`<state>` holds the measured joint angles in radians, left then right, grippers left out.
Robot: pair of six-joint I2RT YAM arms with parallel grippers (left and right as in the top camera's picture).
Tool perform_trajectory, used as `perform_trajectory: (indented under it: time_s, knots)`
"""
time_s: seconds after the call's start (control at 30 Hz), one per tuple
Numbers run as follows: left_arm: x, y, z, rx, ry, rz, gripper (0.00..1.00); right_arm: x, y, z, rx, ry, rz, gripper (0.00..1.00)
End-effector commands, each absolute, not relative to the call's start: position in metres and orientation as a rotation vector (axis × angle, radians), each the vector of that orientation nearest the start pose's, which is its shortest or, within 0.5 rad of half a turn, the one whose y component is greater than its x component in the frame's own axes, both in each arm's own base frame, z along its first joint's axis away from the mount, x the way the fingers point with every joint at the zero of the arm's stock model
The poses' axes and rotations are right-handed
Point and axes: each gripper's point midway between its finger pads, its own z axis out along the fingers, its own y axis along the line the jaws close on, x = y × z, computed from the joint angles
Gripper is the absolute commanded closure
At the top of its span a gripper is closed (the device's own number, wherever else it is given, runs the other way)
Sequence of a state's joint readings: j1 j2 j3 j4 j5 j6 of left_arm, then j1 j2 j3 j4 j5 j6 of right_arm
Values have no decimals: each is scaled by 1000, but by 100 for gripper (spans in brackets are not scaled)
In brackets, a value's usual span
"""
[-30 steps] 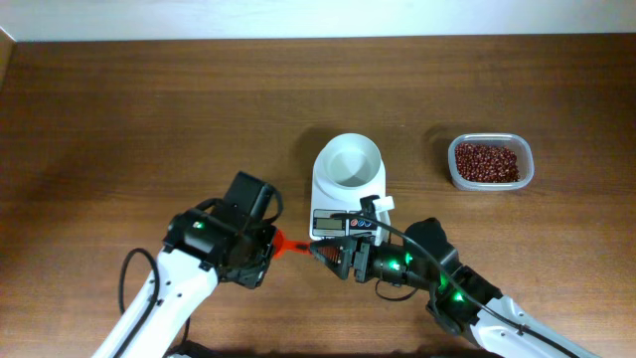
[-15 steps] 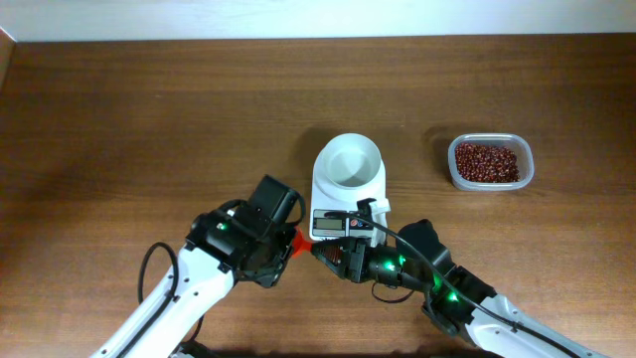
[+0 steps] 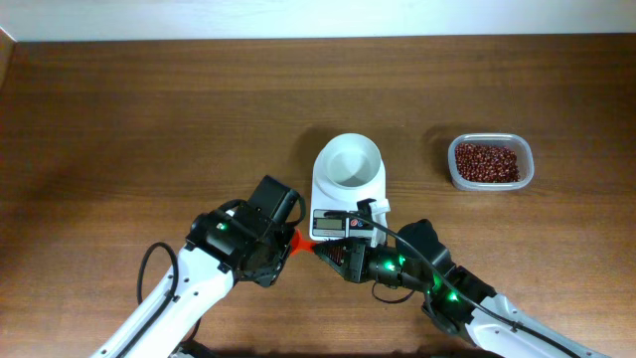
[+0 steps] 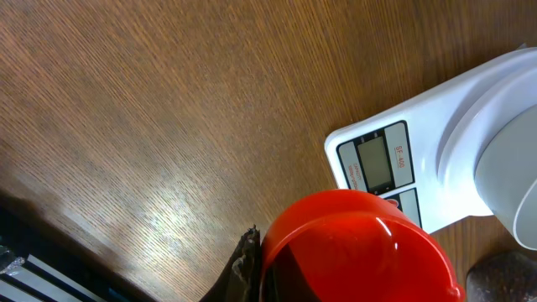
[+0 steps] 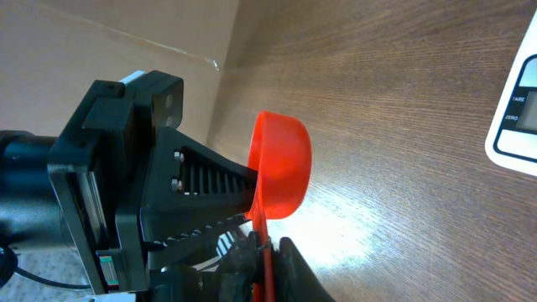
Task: Scoop and weigh 50g on scale
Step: 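Grasp the scoop handle with the right gripper and release the left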
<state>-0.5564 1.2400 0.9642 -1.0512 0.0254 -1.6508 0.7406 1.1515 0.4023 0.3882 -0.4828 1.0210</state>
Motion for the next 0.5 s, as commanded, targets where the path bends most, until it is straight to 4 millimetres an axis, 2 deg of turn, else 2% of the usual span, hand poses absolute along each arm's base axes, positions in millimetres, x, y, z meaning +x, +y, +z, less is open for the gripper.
perform_trajectory:
  time_s: [0.0, 0.03, 0.07, 0.13, 0.2, 0.23, 0.27, 0.3, 0.37, 0.47]
  knots:
    - [209, -132, 116, -1586, 2569, -332, 100, 196, 297, 159, -110, 2250, 1575, 92]
    - [209, -132, 116, -1587, 2568, -332, 100, 196, 297, 159, -110, 2250, 1575, 96]
    - [209, -132, 116, -1586, 2569, -332, 95, 196, 297, 159, -111, 2250, 1575, 96]
    - [209, -132, 116, -1586, 2569, -332, 78, 197, 297, 159, -131, 2243, 1564, 96]
    - [208, -131, 116, -1587, 2570, -329, 41, 196, 297, 159, -247, 2200, 1507, 96]
    - [207, -130, 115, -1589, 2571, -317, 25, 196, 296, 156, -303, 2188, 1470, 96]
    - [206, -121, 114, -1583, 2550, -258, 8, 195, 295, 152, -356, 2187, 1434, 96]
    - [204, -110, 114, -1578, 2526, -185, 1, 193, 293, 149, -389, 2190, 1406, 96]
    - [198, -94, 116, -1616, 2500, -122, 1, 189, 282, 148, -457, 2184, 1329, 96]
    - [196, -73, 126, -1705, 2427, -133, 1, 195, 247, 145, -373, 2235, 1174, 96]
